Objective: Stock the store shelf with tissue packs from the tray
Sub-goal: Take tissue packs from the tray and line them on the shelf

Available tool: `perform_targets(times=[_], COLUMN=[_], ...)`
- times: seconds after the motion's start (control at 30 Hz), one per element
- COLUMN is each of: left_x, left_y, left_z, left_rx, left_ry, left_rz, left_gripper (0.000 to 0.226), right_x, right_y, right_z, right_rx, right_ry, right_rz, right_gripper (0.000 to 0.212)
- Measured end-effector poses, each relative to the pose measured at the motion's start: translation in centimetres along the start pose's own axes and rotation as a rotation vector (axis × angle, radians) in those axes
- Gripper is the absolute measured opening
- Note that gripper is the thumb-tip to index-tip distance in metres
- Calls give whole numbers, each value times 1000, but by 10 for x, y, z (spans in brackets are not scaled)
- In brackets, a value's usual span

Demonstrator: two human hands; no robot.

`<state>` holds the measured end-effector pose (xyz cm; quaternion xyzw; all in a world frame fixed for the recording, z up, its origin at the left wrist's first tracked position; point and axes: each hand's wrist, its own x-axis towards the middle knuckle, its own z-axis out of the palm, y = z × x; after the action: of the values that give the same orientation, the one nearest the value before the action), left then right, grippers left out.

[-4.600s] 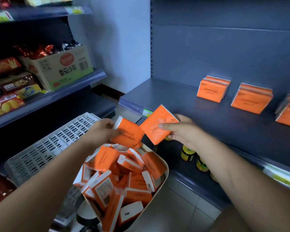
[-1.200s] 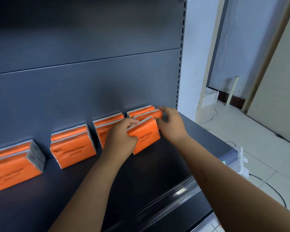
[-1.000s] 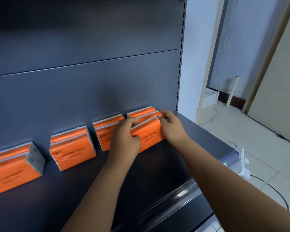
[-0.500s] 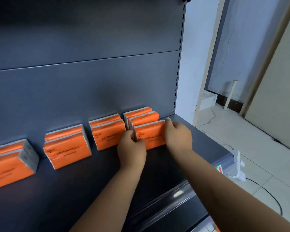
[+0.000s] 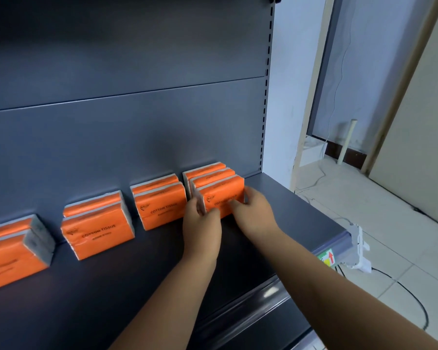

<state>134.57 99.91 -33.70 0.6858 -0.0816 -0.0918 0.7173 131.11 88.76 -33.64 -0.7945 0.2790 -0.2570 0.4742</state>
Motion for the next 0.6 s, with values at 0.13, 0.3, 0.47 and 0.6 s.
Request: perform_targets(times=[0.13,0.3,0.47,0.6], left_x=[-19,-57,-80,-111], left_y=[4,14,28,53], left_z=[7,-27,-113,-182], left_rx=[68,461,1057,1318], left_ry=[59,39,240,406], left_rz=[67,310,603,536], left_gripper=[41,42,58,65], right_x=[-20,-50,-83,-122], right_y=[4,-10,-51,-98], right_z=[11,9,25,60], right_rx=[-156,-354,-377,-369], right_ry=[13,92,66,-122], right_rz=[-41,-157,-449,-684], right_gripper=[15,35,52,63])
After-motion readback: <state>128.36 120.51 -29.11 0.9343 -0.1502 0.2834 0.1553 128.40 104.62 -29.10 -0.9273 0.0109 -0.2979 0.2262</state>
